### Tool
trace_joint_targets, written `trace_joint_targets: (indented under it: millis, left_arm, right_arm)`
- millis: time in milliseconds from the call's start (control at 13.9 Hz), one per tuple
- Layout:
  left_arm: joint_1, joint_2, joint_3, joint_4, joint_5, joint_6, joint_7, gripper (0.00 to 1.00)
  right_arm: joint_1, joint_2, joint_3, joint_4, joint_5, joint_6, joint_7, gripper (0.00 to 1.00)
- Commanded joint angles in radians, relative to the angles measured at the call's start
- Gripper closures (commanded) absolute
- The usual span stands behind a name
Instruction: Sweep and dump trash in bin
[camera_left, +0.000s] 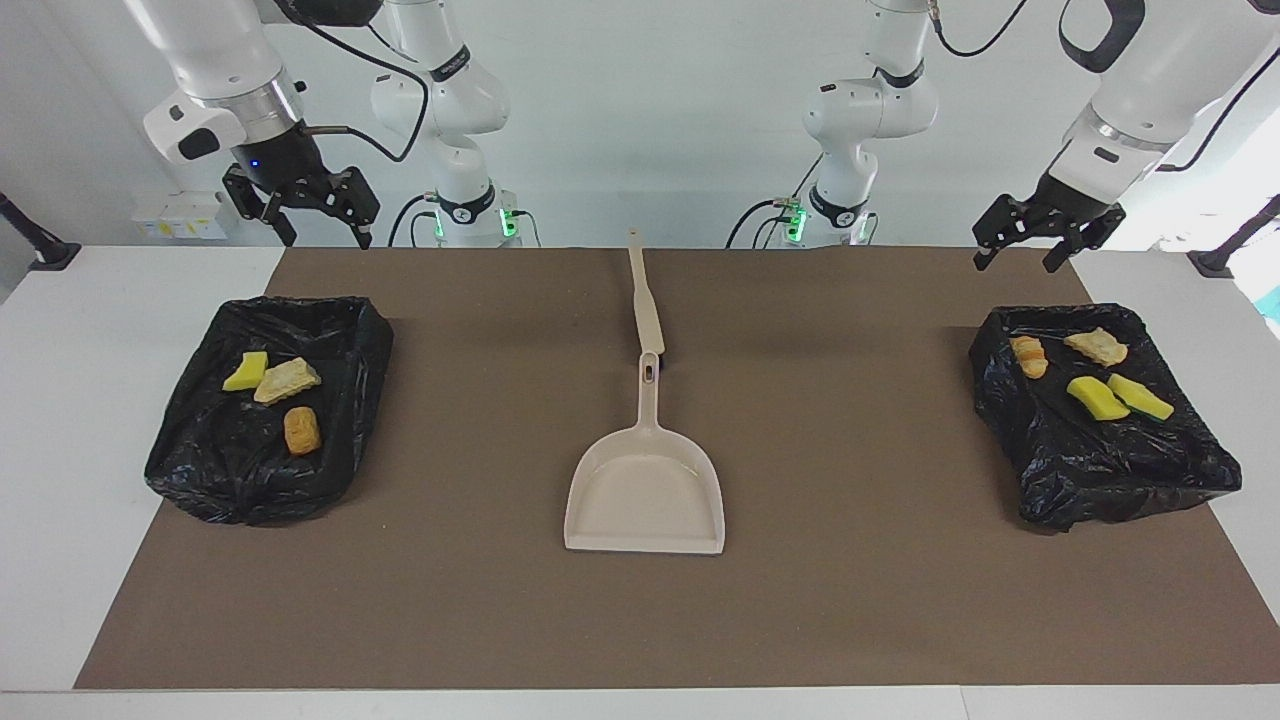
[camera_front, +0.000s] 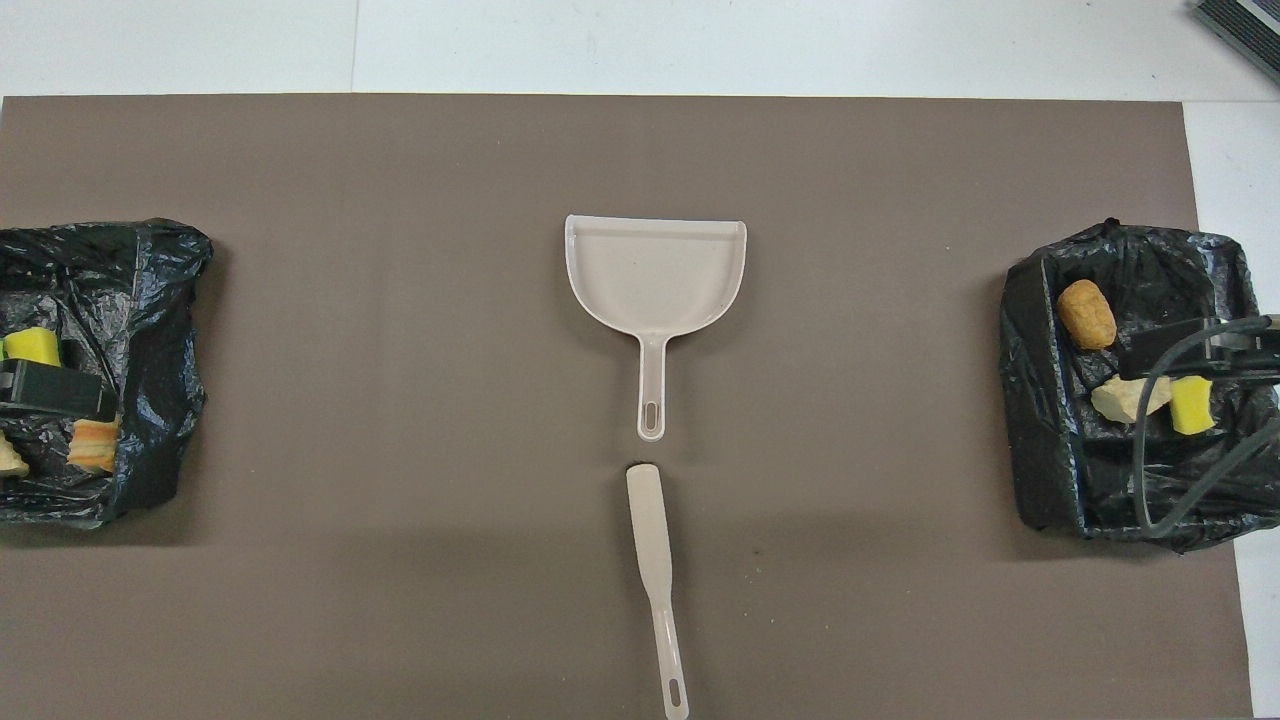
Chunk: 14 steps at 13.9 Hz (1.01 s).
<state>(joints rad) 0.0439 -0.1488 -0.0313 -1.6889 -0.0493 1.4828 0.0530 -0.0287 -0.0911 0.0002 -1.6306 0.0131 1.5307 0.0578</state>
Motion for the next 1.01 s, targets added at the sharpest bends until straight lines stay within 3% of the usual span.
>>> trace_joint_targets:
  millis: [0,505,722,938]
  left_arm:
    - [0.025,-0.021,-0.010,0.011,0.012,-0.012,0.005,0.00]
    - [0.033,-0.032,-0.010,0.017,0.015,-0.029,-0.010,0.00]
    - [0.019,-0.035,-0.016,0.017,0.017,-0.027,-0.120,0.00]
    - [0.014,-0.031,-0.018,0.024,0.023,-0.021,-0.064,0.00]
  right_arm:
    - [-0.002,-0.016,0.001,-0.020,0.005,0.016,0.019,0.00]
    - [-0.002,-0.016,0.001,-0.020,0.005,0.016,0.019,0.00]
    - [-0.002,-0.016,0.001,-0.020,0.005,0.016,0.019,0.00]
    - [-0.002,-0.016,0.001,-0.020,0.005,0.016,0.019,0.00]
